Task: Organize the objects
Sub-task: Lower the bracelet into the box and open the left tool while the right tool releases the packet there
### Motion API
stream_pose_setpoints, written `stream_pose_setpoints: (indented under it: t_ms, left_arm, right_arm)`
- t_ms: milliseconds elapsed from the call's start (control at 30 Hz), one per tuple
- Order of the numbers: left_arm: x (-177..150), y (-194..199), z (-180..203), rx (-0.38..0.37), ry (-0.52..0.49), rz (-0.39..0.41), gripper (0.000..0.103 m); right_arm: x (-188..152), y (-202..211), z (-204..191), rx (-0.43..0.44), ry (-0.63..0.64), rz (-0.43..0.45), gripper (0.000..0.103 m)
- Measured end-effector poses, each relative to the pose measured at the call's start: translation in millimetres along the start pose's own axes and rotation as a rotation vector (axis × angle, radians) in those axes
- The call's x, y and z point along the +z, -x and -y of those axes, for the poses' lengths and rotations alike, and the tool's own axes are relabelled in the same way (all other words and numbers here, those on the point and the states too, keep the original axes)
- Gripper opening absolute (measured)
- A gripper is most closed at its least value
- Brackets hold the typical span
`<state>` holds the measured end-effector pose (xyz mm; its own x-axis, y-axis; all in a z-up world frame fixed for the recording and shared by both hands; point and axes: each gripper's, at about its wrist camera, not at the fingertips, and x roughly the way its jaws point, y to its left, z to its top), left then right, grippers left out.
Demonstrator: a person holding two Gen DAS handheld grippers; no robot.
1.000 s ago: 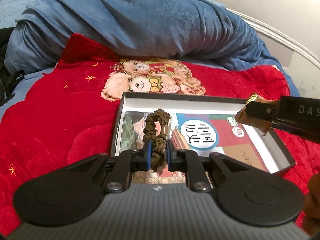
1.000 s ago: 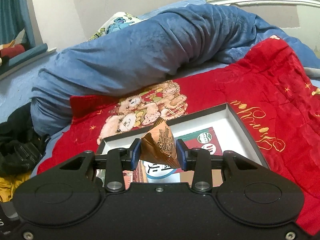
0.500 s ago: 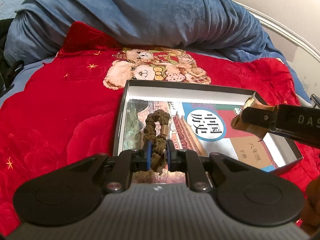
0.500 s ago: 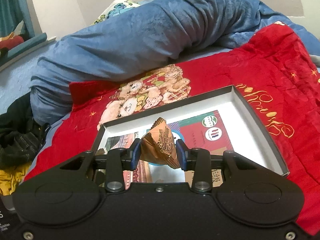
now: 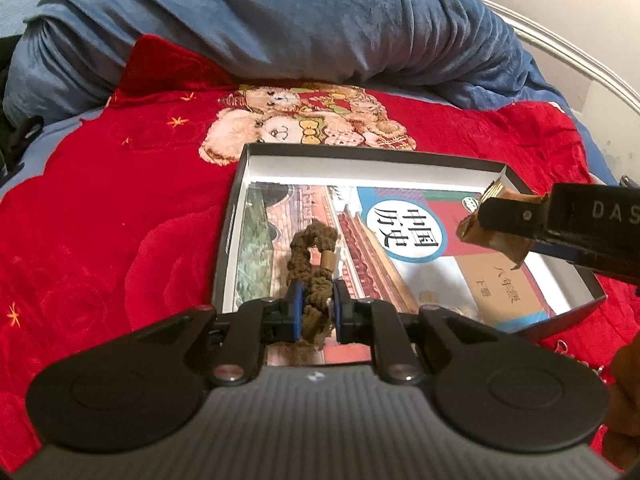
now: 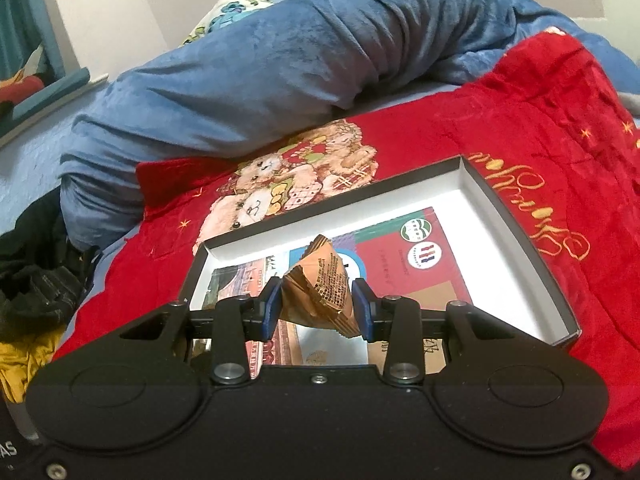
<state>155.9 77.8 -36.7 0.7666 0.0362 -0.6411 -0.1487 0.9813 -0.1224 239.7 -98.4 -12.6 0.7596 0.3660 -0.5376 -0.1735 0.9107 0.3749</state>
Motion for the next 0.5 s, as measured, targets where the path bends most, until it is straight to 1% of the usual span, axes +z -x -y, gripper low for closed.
stream_pose_setpoints:
  t_ms: [100, 267, 367, 500]
  left_arm:
    - [-1.0, -1.1, -1.3, -0.001, 0.008, -0.006, 0.019]
    - [-1.8, 2.6, -0.6, 0.038, 0.002, -0.02, 0.019]
    - [-4.1, 3.8, -1.6, 0.02, 0.02, -0.04, 0.019]
    - [-6.6, 2.8, 4.2, 0.042, -0.011, -0.049, 0.019]
  right_arm:
    - [-1.2, -2.6, 0.5, 0.001, -0.004, -0.007, 0.036]
    - [-6.6, -9.0, -8.4, -0.002, 0.025, -0.035, 0.036]
    - [-12.5, -15.3, -18.5, -0.015, 0.066, -0.058, 0.036]
    - [-21.0, -16.9, -30.3, -0.004, 0.099, -0.08, 0.037]
